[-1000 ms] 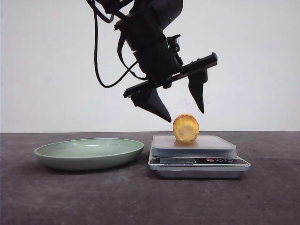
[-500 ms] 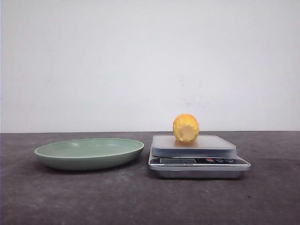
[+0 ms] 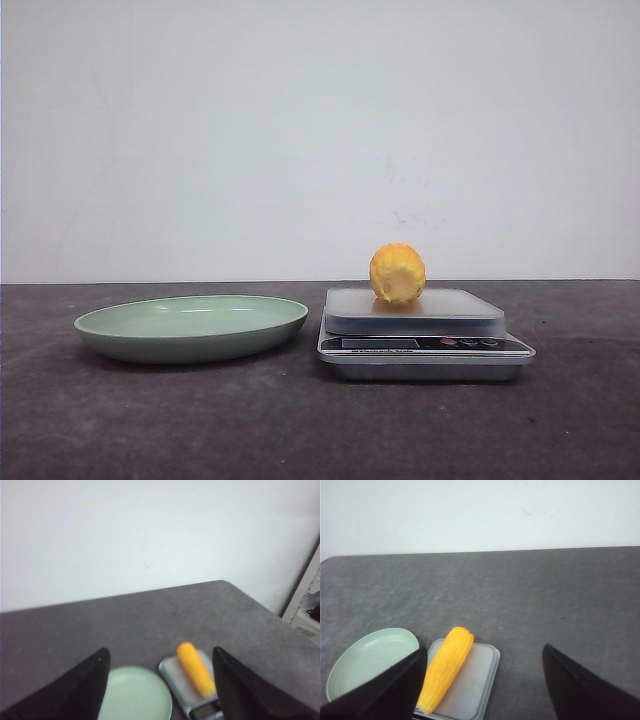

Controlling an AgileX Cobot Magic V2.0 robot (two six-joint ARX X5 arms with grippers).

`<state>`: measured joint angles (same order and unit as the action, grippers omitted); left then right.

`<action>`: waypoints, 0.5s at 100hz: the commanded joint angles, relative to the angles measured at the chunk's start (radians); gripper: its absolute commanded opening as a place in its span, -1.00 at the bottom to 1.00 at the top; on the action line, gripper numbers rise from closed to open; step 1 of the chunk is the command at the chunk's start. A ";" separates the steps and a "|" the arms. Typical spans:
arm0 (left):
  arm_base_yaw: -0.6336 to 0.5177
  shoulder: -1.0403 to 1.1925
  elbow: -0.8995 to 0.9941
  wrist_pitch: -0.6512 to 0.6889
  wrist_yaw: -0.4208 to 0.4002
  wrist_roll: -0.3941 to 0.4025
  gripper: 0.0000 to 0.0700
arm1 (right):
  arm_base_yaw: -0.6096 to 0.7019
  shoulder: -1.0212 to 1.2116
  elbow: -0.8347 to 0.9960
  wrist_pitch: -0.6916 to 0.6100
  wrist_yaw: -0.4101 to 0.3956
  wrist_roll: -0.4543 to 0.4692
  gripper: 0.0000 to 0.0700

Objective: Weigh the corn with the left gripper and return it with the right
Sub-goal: 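Lower the open right gripper over the corn on the scale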

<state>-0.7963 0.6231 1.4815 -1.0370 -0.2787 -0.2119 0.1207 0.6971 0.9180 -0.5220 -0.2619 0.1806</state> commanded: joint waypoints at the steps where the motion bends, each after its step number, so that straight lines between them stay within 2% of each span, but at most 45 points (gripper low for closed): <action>1: -0.009 -0.050 -0.003 -0.037 -0.002 -0.061 0.00 | 0.016 0.025 0.016 0.031 -0.003 0.003 0.46; 8: -0.008 -0.119 -0.026 -0.067 -0.002 -0.114 0.00 | 0.039 0.055 0.016 0.062 -0.003 0.010 0.55; 31: 0.008 -0.302 -0.200 -0.069 0.003 -0.278 0.00 | 0.150 0.199 0.016 0.172 0.008 0.046 0.55; 50: 0.063 -0.403 -0.380 -0.004 0.106 -0.361 0.00 | 0.272 0.355 0.016 0.253 0.102 0.058 0.55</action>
<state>-0.7410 0.2379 1.1236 -1.0847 -0.2031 -0.5186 0.3534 0.9958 0.9180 -0.3008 -0.1864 0.2184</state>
